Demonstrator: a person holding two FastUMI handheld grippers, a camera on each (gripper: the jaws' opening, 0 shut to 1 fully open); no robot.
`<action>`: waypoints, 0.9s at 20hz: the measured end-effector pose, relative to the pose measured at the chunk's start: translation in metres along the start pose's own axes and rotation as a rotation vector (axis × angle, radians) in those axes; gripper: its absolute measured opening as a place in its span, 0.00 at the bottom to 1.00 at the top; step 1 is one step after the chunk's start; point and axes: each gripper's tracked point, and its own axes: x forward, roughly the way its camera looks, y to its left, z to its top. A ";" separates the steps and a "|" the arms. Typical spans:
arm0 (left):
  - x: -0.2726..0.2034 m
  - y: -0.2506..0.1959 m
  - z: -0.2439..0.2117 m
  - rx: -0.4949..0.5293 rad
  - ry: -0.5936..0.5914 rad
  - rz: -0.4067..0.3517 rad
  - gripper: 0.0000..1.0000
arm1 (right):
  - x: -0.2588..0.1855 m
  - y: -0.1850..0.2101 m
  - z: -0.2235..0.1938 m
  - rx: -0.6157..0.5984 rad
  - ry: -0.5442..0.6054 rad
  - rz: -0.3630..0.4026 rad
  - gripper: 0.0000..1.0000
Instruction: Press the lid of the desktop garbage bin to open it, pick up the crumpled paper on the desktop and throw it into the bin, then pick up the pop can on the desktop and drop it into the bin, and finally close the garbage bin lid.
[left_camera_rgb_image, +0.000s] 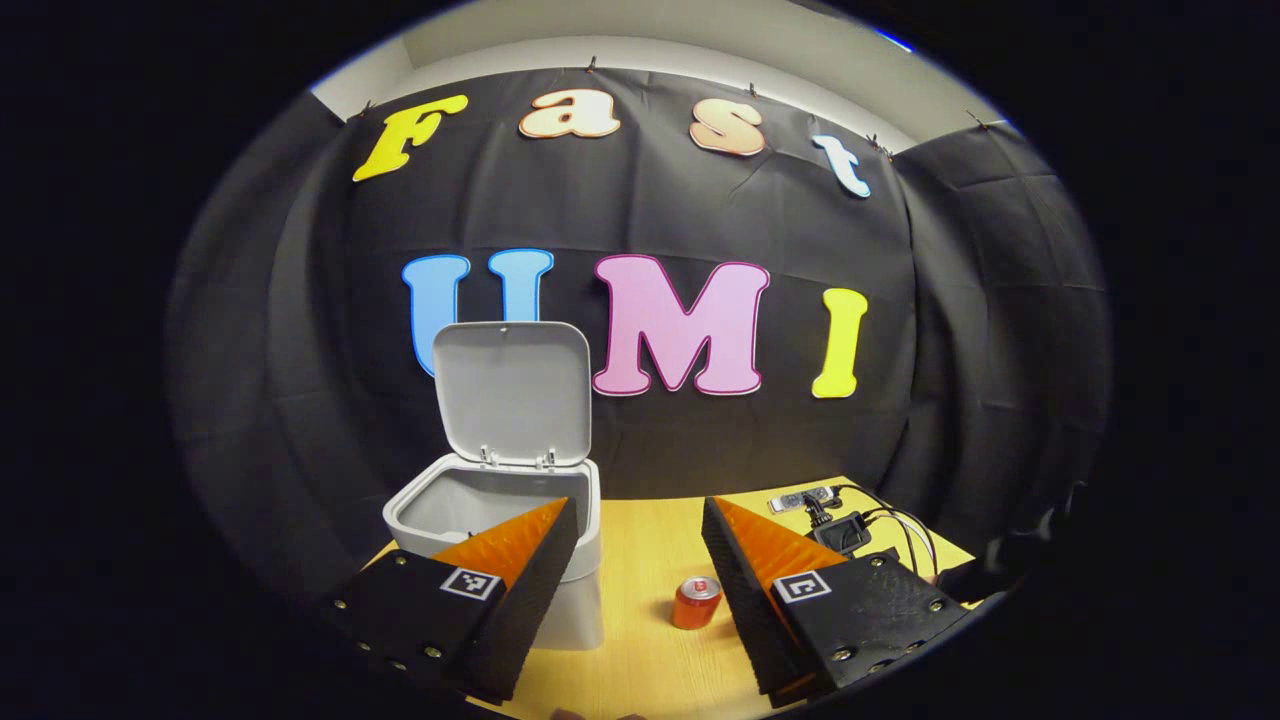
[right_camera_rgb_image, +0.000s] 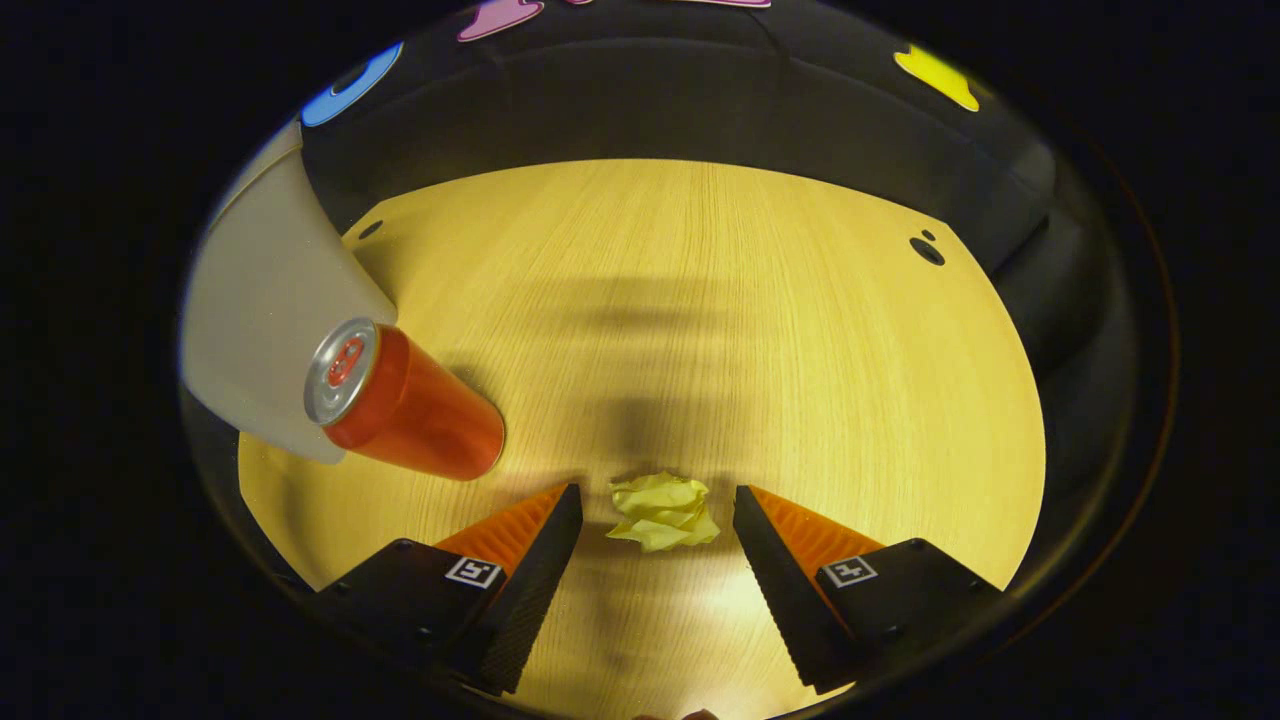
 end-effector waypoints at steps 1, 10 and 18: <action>0.000 0.001 -0.002 0.000 0.005 0.003 0.84 | 0.003 -0.001 -0.003 -0.008 0.011 0.000 0.99; 0.004 -0.001 -0.003 0.009 0.011 0.012 0.84 | 0.008 -0.006 0.001 -0.053 0.005 0.020 0.65; 0.002 -0.003 0.000 0.026 -0.001 0.021 0.84 | 0.006 -0.010 0.002 -0.147 -0.018 -0.003 0.46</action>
